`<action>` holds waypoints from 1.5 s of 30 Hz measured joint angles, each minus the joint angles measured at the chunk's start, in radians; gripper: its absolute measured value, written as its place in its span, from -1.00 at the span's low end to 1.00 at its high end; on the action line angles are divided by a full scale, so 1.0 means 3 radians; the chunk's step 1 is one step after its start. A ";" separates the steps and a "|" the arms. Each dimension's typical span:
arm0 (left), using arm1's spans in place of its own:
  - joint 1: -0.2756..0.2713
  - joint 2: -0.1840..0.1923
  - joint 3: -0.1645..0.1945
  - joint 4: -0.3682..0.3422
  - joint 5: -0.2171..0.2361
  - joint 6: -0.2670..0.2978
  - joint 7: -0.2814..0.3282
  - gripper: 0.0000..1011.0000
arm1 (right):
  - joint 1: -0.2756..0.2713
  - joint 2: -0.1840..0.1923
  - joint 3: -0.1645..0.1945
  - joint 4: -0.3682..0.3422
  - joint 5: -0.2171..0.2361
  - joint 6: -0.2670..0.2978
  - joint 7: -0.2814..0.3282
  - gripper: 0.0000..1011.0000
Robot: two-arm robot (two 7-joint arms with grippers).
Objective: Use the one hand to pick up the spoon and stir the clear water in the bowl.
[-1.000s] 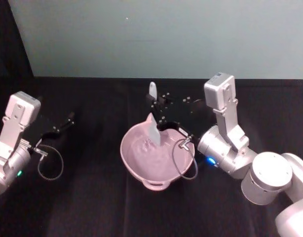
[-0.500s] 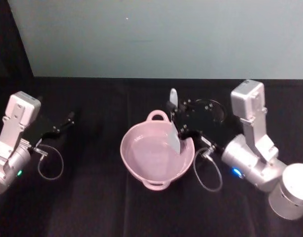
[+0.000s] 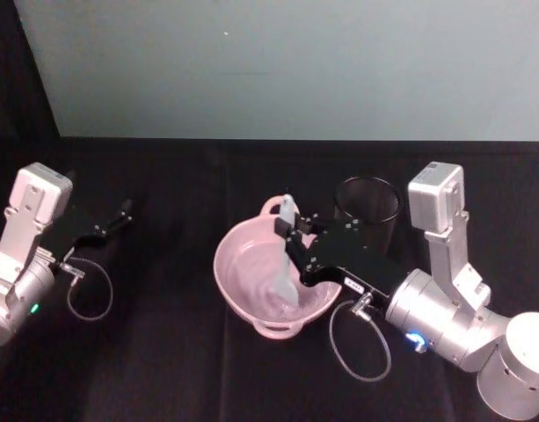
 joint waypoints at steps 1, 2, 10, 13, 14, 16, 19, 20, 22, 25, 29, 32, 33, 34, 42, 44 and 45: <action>0.0000 0.0000 0.0000 0.0000 0.0000 0.0000 0.0000 1.00 | 0.0011 0.0000 -0.0022 -0.0009 0.0023 0.0026 0.0010 -0.76; 0.0000 0.0000 0.0000 0.0000 0.0000 0.0000 0.0000 1.00 | 0.0018 0.0001 -0.0034 -0.0012 0.0034 0.0040 0.0012 -0.76; 0.0000 0.0000 0.0000 0.0000 0.0000 0.0000 0.0000 1.00 | 0.0134 -0.0034 -0.0111 0.0021 0.0132 0.0147 0.0010 -0.76; 0.0000 0.0000 0.0000 0.0000 0.0000 0.0000 0.0000 1.00 | 0.0201 -0.0072 -0.0108 0.0079 0.0186 0.0173 -0.0026 -0.76; 0.0000 0.0000 0.0000 0.0000 0.0000 0.0000 0.0000 1.00 | 0.0215 -0.0082 -0.0103 0.0091 0.0201 0.0178 -0.0038 -0.76; 0.0000 0.0000 0.0000 0.0000 0.0000 0.0000 0.0000 1.00 | 0.0247 -0.0103 -0.0081 0.0124 0.0245 0.0182 -0.0070 -0.76; 0.0000 0.0000 0.0000 0.0000 0.0000 0.0000 0.0000 1.00 | 0.0272 -0.0117 -0.0041 0.0144 0.0305 0.0184 -0.0112 -0.76; 0.0000 0.0000 0.0000 0.0000 0.0000 0.0000 0.0000 1.00 | 0.0275 -0.0118 -0.0031 0.0145 0.0320 0.0185 -0.0121 -0.76; 0.0000 0.0000 0.0000 0.0000 0.0000 0.0000 0.0000 1.00 | 0.0278 -0.0119 -0.0005 0.0145 0.0359 0.0196 -0.0148 -0.76; 0.0000 0.0000 0.0000 0.0000 0.0000 0.0000 0.0000 1.00 | 0.0278 -0.0115 0.0031 0.0129 0.0420 0.0217 -0.0183 -0.76; 0.0000 0.0000 0.0000 0.0000 0.0000 0.0000 0.0000 1.00 | 0.0257 -0.0113 0.0074 0.0088 0.0478 0.0242 -0.0255 -0.76; 0.0000 0.0000 0.0000 0.0000 0.0000 0.0000 0.0000 1.00 | 0.0230 -0.0116 0.0116 0.0044 0.0540 0.0270 -0.0308 -0.76; 0.0000 0.0000 0.0000 0.0000 0.0000 0.0000 0.0000 1.00 | 0.0226 -0.0116 0.0124 0.0034 0.0554 0.0279 -0.0322 -0.76; 0.0000 0.0000 0.0000 0.0000 0.0000 0.0000 0.0000 1.00 | 0.0216 -0.0118 0.0155 0.0002 0.0596 0.0305 -0.0354 -0.76; 0.0000 0.0000 0.0000 0.0000 0.0000 0.0000 0.0000 1.00 | 0.0189 -0.0130 0.0367 -0.0197 0.0858 0.0494 -0.0586 -0.76; 0.0000 0.0000 0.0000 0.0000 0.0000 0.0000 0.0000 1.00 | 0.0189 -0.0139 0.0448 -0.0269 0.0966 0.0587 -0.0675 -0.76; 0.0000 0.0000 0.0000 0.0000 0.0000 0.0000 0.0000 1.00 | 0.0189 -0.0141 0.0473 -0.0293 0.1002 0.0615 -0.0703 -0.76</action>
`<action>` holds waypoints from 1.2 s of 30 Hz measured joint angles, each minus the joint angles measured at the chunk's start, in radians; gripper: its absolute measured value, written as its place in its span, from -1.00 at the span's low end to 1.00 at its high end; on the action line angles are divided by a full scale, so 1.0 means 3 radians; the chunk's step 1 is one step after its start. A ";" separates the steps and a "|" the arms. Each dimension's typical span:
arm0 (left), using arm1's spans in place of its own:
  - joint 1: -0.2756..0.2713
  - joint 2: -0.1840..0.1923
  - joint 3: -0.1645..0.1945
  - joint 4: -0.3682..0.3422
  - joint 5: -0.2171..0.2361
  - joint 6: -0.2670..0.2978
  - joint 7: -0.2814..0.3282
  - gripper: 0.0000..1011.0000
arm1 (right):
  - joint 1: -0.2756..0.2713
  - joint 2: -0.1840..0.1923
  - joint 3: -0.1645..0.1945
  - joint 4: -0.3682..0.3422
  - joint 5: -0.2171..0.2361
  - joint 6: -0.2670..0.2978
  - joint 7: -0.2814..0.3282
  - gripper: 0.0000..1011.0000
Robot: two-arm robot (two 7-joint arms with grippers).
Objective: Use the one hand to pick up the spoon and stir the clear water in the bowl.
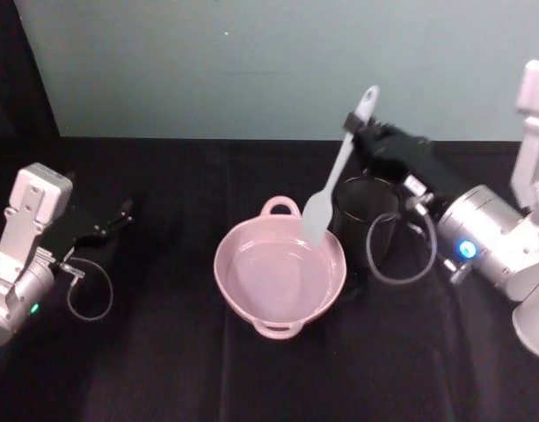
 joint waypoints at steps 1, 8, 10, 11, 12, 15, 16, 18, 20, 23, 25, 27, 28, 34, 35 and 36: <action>0.0000 0.0000 0.0000 0.0000 0.0000 0.0000 0.0000 1.00 | 0.0001 -0.0004 0.0046 -0.0038 0.0063 0.0048 -0.0051 -0.76; 0.0000 0.0000 0.0000 0.0000 0.0000 0.0000 0.0000 1.00 | 0.0002 -0.0053 0.0271 -0.0176 0.0306 0.0197 -0.0356 -0.76; 0.0000 0.0000 0.0000 0.0000 0.0000 0.0000 0.0000 1.00 | 0.0005 -0.0074 0.0309 -0.0184 0.0343 0.0208 -0.0434 -0.76; 0.0000 0.0000 0.0000 0.0000 0.0000 0.0000 0.0000 1.00 | 0.0008 -0.0083 0.0323 -0.0184 0.0357 0.0212 -0.0466 -0.76; 0.0000 0.0000 0.0000 0.0000 0.0000 0.0000 0.0000 1.00 | 0.0021 -0.0110 0.0358 -0.0174 0.0393 0.0221 -0.0537 -0.76; 0.0000 0.0000 0.0000 0.0000 0.0000 0.0000 0.0000 1.00 | 0.0047 -0.0153 0.0405 -0.0120 0.0433 0.0219 -0.0669 -0.76; 0.0000 0.0000 0.0000 0.0000 0.0000 0.0000 0.0000 1.00 | 0.0055 -0.0160 0.0412 -0.0100 0.0440 0.0211 -0.0698 -0.76; 0.0000 0.0000 0.0000 0.0000 0.0000 0.0000 0.0000 1.00 | 0.0082 -0.0180 0.0431 -0.0031 0.0452 0.0179 -0.0760 -0.76; 0.0000 0.0000 0.0000 0.0000 0.0000 0.0000 0.0000 1.00 | 0.0100 -0.0188 0.0439 0.0012 0.0461 0.0155 -0.0789 -0.76; 0.0000 0.0000 0.0000 0.0000 0.0000 0.0000 0.0000 1.00 | 0.0158 -0.0207 0.0442 0.0156 0.0476 0.0086 -0.0831 -0.76; 0.0000 0.0000 0.0000 0.0000 0.0000 0.0000 0.0000 1.00 | 0.0181 -0.0214 0.0439 0.0217 0.0479 0.0060 -0.0834 -0.76; 0.0000 0.0000 0.0000 0.0000 0.0000 0.0000 0.0000 1.00 | 0.0214 -0.0225 0.0431 0.0302 0.0488 0.0027 -0.0834 -0.76; 0.0000 0.0000 0.0000 0.0000 0.0000 0.0000 0.0000 1.00 | 0.0227 -0.0231 0.0429 0.0335 0.0494 0.0018 -0.0834 -0.76; 0.0000 0.0000 0.0000 0.0000 0.0000 0.0000 0.0000 1.00 | 0.0313 -0.0277 0.0401 0.0551 0.0532 -0.0006 -0.0836 -0.76; 0.0000 0.0000 0.0000 0.0000 0.0000 0.0000 0.0000 1.00 | 0.0321 -0.0282 0.0396 0.0578 0.0534 -0.0009 -0.0839 -0.76; 0.0000 0.0000 0.0000 0.0000 0.0000 0.0000 0.0000 1.00 | 0.0329 -0.0287 0.0390 0.0606 0.0537 -0.0011 -0.0841 -0.76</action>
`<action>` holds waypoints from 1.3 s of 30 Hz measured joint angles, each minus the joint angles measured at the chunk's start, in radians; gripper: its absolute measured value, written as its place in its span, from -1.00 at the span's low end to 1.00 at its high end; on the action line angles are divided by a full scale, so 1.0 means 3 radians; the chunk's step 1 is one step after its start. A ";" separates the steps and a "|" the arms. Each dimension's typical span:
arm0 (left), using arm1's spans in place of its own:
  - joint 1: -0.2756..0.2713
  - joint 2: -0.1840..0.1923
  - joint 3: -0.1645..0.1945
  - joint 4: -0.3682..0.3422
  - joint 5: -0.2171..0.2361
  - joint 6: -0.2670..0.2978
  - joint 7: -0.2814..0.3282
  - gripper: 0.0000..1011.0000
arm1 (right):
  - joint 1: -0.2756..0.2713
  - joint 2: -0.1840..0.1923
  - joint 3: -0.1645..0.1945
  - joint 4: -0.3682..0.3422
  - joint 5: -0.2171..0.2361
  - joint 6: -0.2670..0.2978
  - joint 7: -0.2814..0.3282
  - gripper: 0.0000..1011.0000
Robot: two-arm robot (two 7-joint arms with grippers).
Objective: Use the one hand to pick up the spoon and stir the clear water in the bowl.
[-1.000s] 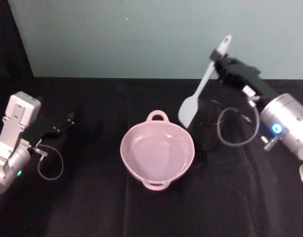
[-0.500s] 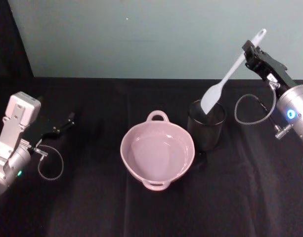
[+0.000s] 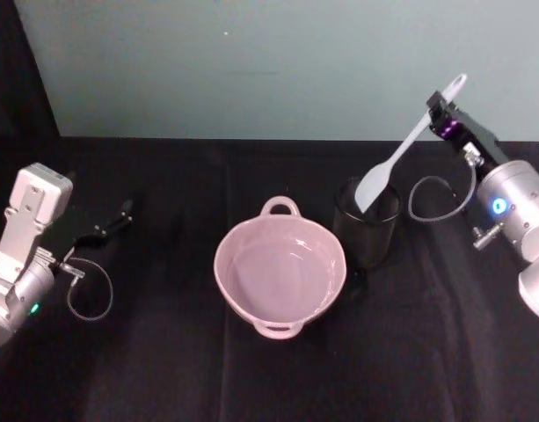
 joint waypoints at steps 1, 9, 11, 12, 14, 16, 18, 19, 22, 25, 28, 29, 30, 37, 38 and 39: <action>0.0000 0.0000 0.0000 0.0000 0.0000 0.0000 0.0000 1.00 | 0.0010 -0.0010 -0.0013 0.0046 0.0007 -0.0003 -0.0002 -0.76; 0.0000 0.0000 0.0000 0.0000 0.0000 0.0000 0.0000 1.00 | 0.0028 -0.0050 -0.0069 0.0241 -0.0004 -0.0034 -0.0006 -0.76; 0.0000 0.0000 0.0000 0.0000 0.0000 0.0000 0.0000 1.00 | 0.0027 -0.0058 -0.0083 0.0287 -0.0012 -0.0040 -0.0006 -0.76; 0.0000 0.0000 0.0000 0.0000 0.0000 0.0000 0.0000 1.00 | 0.0026 -0.0061 -0.0086 0.0300 -0.0015 -0.0042 -0.0006 -0.76; 0.0000 0.0000 0.0000 0.0000 0.0000 0.0000 0.0000 1.00 | 0.0019 -0.0070 -0.0092 0.0338 -0.0024 -0.0047 -0.0006 -0.76; 0.0000 0.0000 0.0000 0.0000 0.0000 0.0000 0.0000 1.00 | 0.0015 -0.0075 -0.0094 0.0360 -0.0028 -0.0050 -0.0002 -0.76; 0.0000 0.0000 0.0000 0.0000 0.0000 0.0000 0.0000 1.00 | 0.0011 -0.0082 -0.0094 0.0386 -0.0029 -0.0051 0.0004 -0.76; 0.0000 0.0000 0.0000 0.0000 0.0000 0.0000 0.0000 1.00 | 0.0007 -0.0088 -0.0094 0.0395 -0.0029 -0.0051 0.0006 -0.76; 0.0000 0.0000 0.0000 0.0000 0.0000 0.0000 0.0000 1.00 | 0.0001 -0.0093 -0.0094 0.0403 -0.0028 -0.0051 0.0008 -0.76; 0.0000 0.0000 0.0000 0.0000 0.0000 0.0000 0.0000 1.00 | -0.0005 -0.0098 -0.0092 0.0415 -0.0027 -0.0051 0.0017 -0.76; 0.0000 0.0000 0.0000 0.0000 0.0000 0.0000 0.0000 1.00 | -0.0008 -0.0101 -0.0091 0.0423 -0.0024 -0.0050 0.0021 -0.76; 0.0000 0.0000 0.0000 0.0000 0.0000 0.0000 0.0000 1.00 | -0.0009 -0.0103 -0.0091 0.0429 -0.0023 -0.0048 0.0027 -0.76; 0.0000 0.0000 0.0000 0.0000 0.0000 0.0000 0.0000 1.00 | -0.0009 -0.0104 -0.0090 0.0432 -0.0023 -0.0048 0.0029 -0.76; 0.0000 0.0000 0.0000 0.0000 0.0000 0.0000 0.0000 1.00 | -0.0018 -0.0100 -0.0094 0.0437 -0.0016 -0.0036 0.0043 -0.76; 0.0000 0.0000 0.0000 0.0000 0.0000 0.0000 0.0000 1.00 | -0.0019 -0.0096 -0.0095 0.0436 -0.0013 -0.0032 0.0052 -0.76; 0.0000 0.0000 0.0000 0.0000 0.0000 0.0000 0.0000 1.00 | -0.0022 -0.0091 -0.0095 0.0435 -0.0009 -0.0027 0.0061 -0.76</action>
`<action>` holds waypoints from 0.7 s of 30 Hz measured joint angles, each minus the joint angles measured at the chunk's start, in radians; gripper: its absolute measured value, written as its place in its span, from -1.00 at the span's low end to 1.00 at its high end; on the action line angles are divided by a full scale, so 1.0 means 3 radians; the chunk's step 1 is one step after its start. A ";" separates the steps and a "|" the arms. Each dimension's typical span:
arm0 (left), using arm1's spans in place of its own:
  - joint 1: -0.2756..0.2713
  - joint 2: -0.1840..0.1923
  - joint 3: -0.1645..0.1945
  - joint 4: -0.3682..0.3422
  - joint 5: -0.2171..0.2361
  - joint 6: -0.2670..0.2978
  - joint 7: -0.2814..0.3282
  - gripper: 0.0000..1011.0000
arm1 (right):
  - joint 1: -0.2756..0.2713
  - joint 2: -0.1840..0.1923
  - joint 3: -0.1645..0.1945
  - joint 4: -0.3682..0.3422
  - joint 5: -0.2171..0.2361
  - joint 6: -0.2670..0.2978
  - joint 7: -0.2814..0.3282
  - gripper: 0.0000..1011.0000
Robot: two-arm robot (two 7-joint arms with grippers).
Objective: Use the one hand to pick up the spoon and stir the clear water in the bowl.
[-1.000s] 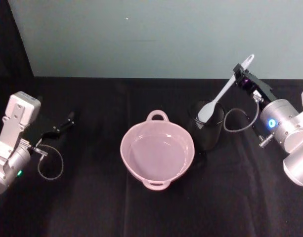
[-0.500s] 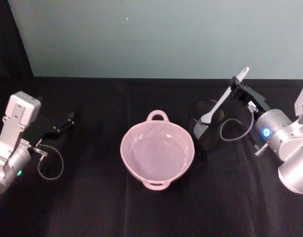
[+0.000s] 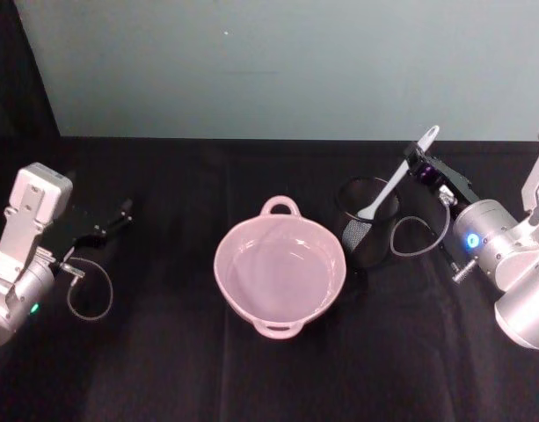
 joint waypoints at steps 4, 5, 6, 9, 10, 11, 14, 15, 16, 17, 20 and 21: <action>0.0000 0.0000 0.0000 0.0000 0.0000 0.0000 0.0000 1.00 | 0.0000 -0.0001 0.0000 -0.0001 0.0000 0.0000 -0.0001 -0.76; 0.0000 0.0000 0.0000 0.0000 0.0000 0.0000 0.0000 1.00 | 0.0000 -0.0001 0.0000 -0.0001 0.0000 0.0000 -0.0002 -0.76; 0.0000 0.0000 0.0000 0.0000 0.0000 0.0000 0.0000 1.00 | 0.0000 -0.0001 0.0000 -0.0002 0.0000 0.0000 -0.0002 -0.76; 0.0000 0.0000 0.0000 0.0000 0.0000 0.0000 0.0000 1.00 | 0.0000 -0.0002 0.0001 -0.0003 0.0000 0.0000 -0.0003 -0.69; 0.0000 0.0000 0.0000 0.0000 0.0000 0.0000 0.0000 1.00 | 0.0001 -0.0002 0.0001 -0.0004 0.0000 0.0000 -0.0004 -0.64; 0.0000 0.0000 0.0000 0.0000 0.0000 0.0000 0.0000 1.00 | 0.0001 -0.0002 0.0001 -0.0004 0.0000 0.0000 -0.0004 -0.56; 0.0000 0.0000 0.0000 0.0000 0.0000 0.0000 0.0000 1.00 | 0.0002 -0.0003 0.0001 -0.0005 0.0000 0.0000 -0.0005 -0.43; 0.0000 0.0000 0.0000 0.0000 0.0000 0.0000 0.0000 1.00 | 0.0002 -0.0003 0.0001 -0.0005 0.0000 -0.0001 -0.0006 -0.32; 0.0000 0.0000 0.0000 0.0000 0.0000 0.0000 0.0000 1.00 | 0.0002 -0.0003 0.0001 -0.0005 0.0000 -0.0001 -0.0006 -0.26; 0.0000 0.0000 0.0000 0.0000 0.0000 0.0000 0.0000 1.00 | 0.0002 -0.0004 0.0001 -0.0006 0.0000 -0.0001 -0.0007 -0.22; 0.0000 0.0000 0.0000 0.0000 0.0000 0.0000 0.0000 1.00 | 0.0003 -0.0004 0.0001 -0.0005 0.0000 -0.0001 -0.0008 -0.04; 0.0000 0.0000 0.0000 0.0000 0.0000 0.0000 0.0000 1.00 | 0.0003 -0.0004 0.0001 -0.0006 0.0000 -0.0002 -0.0009 0.01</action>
